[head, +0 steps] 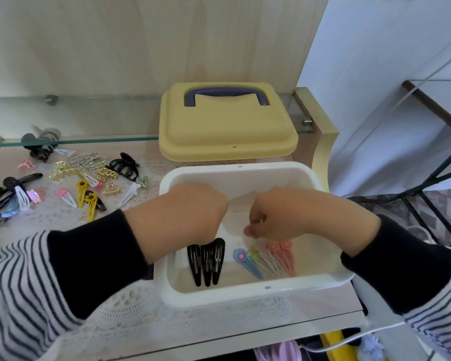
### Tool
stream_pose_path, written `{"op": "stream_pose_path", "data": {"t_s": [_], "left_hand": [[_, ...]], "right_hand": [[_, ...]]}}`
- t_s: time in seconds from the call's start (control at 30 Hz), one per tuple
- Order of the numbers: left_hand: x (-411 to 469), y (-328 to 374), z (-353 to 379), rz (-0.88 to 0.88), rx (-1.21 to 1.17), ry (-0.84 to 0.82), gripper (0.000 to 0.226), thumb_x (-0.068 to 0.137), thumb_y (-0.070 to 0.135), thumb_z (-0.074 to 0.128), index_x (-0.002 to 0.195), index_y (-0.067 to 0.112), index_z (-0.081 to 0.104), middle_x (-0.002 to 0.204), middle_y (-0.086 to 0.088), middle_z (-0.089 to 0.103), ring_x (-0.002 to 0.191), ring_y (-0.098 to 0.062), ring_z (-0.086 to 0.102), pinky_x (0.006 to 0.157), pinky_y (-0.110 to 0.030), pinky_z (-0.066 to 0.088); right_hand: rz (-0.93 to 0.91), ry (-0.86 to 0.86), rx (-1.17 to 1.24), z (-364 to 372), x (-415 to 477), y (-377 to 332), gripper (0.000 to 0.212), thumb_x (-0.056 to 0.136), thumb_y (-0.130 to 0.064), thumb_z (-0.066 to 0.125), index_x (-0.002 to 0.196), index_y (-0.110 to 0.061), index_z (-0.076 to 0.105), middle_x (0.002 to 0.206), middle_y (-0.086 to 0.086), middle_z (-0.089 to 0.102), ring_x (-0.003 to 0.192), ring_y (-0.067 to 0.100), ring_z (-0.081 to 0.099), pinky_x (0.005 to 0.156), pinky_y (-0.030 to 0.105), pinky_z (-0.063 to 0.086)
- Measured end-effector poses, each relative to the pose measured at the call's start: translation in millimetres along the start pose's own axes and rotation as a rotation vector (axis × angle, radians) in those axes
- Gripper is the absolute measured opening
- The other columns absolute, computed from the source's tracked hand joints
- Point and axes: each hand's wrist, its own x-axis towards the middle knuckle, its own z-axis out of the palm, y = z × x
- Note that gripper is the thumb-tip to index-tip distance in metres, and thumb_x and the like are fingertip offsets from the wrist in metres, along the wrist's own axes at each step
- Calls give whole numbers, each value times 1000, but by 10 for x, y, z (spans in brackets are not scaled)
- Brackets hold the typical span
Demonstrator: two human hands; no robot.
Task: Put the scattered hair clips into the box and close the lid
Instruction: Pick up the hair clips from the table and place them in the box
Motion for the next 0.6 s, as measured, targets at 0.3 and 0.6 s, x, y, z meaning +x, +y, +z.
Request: {"op": "stream_pose_path", "data": {"t_s": [0.3, 0.6], "left_hand": [[-245, -26, -58, 20, 30, 240, 31, 99, 40, 38, 128, 37, 50, 120, 10, 61, 114, -15, 55, 77, -28, 35], [-632, -142, 72, 17, -141, 646, 34, 96, 43, 40, 128, 39, 50, 125, 15, 57, 115, -11, 55, 94, -31, 37]], "right_hand": [[24, 67, 109, -170, -110, -12, 19, 96, -46, 43, 94, -30, 53, 79, -11, 58, 86, 14, 60, 76, 27, 44], [20, 411, 258, -145, -228, -173, 22, 89, -50, 50, 97, -35, 63, 92, -21, 62, 88, 3, 60, 85, 30, 50]]}}
